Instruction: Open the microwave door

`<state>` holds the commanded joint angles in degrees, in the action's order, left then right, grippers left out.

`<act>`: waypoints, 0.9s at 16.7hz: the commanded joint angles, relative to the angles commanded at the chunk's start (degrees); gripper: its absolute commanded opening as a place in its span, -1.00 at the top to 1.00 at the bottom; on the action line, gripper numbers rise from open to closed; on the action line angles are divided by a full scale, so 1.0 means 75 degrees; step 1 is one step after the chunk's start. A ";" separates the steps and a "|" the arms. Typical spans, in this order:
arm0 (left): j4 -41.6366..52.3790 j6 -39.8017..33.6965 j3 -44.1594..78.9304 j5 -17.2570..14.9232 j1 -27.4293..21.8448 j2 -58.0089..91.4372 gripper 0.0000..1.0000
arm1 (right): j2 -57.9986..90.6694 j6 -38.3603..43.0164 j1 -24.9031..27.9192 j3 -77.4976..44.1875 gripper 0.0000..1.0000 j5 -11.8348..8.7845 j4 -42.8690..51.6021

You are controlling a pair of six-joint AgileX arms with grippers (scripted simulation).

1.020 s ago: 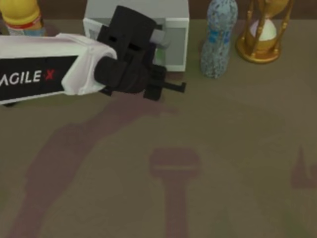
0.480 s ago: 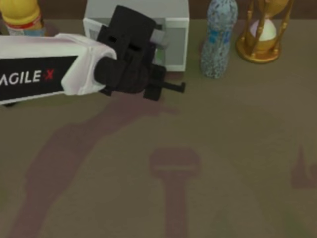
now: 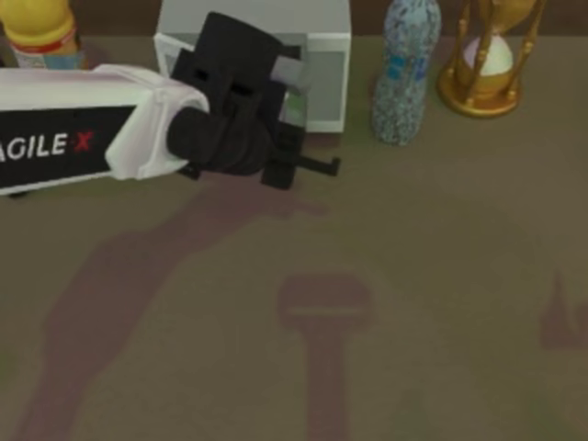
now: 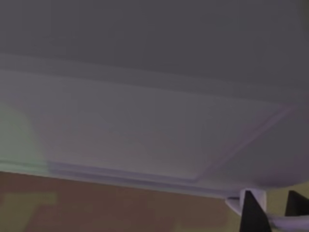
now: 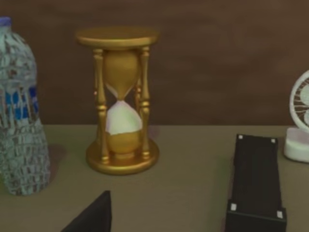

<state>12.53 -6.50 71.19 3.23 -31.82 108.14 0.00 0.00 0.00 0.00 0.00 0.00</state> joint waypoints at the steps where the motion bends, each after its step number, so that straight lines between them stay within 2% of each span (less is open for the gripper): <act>1: -0.0018 0.0079 -0.0049 -0.0054 0.0027 -0.0042 1.00 | 0.0000 0.0000 0.0000 0.0000 -1.00 0.0000 0.0000; 5: -0.0096 0.0402 -0.0263 -0.0291 0.0162 -0.0220 1.00 | 0.0000 0.0000 0.0000 0.0000 -1.00 0.0000 0.0000; 15: -0.0097 0.0409 -0.0268 -0.0296 0.0165 -0.0223 1.00 | 0.0000 0.0000 0.0000 0.0000 -1.00 0.0000 0.0000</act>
<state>11.80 -3.43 69.18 1.01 -30.58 106.47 0.00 0.00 0.00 0.00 0.00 0.00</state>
